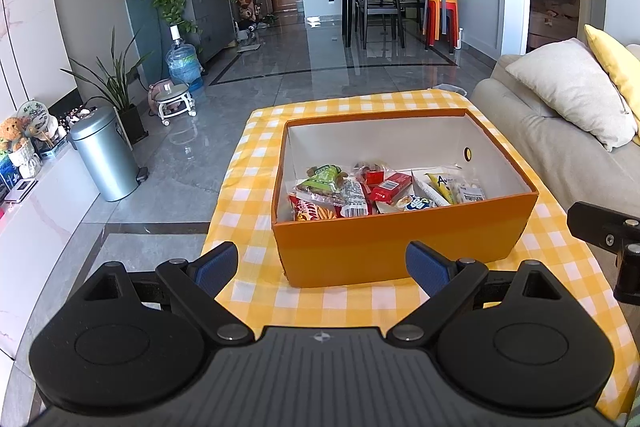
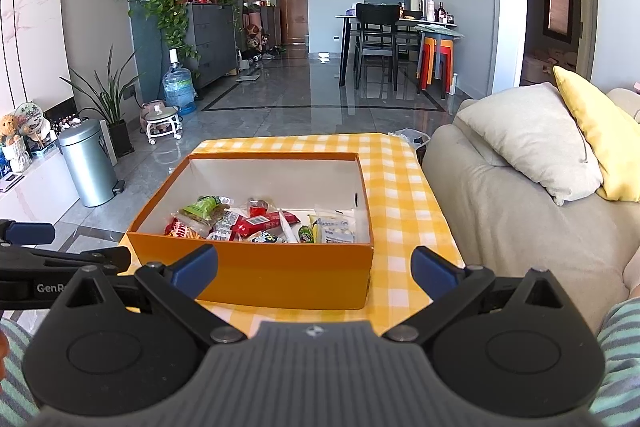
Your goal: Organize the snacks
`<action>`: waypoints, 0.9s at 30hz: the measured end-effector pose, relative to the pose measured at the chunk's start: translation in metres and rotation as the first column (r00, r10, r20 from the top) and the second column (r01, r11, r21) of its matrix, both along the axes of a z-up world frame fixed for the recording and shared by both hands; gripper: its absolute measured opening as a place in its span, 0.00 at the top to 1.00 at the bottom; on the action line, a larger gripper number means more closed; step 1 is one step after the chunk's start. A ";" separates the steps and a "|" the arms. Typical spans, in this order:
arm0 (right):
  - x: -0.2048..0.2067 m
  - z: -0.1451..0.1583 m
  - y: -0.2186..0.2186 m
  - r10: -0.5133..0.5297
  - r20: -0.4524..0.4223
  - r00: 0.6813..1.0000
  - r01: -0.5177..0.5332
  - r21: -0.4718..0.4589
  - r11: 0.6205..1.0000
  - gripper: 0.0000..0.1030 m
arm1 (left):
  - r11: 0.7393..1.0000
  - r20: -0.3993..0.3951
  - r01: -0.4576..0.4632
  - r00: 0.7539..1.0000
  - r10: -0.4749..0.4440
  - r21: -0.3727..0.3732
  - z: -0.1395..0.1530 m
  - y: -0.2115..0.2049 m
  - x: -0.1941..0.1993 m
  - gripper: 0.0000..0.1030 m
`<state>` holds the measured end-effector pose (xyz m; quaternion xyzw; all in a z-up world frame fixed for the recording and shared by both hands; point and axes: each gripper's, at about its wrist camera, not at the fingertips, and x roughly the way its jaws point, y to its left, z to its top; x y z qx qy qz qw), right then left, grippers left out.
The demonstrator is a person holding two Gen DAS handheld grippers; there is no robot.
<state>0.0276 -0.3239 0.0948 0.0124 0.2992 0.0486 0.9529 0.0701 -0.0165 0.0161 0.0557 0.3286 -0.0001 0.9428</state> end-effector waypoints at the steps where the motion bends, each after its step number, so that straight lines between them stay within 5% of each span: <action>1: 0.000 0.000 0.000 0.000 0.000 1.000 0.000 -0.001 1.000 0.04 | 1.000 0.000 0.001 1.000 -0.001 0.000 -0.001 0.000 0.001 0.00; 27: 0.000 -0.001 0.000 0.002 -0.002 1.000 -0.002 0.000 1.000 0.04 | 1.000 0.001 -0.005 1.000 0.005 0.005 0.001 0.002 -0.003 0.00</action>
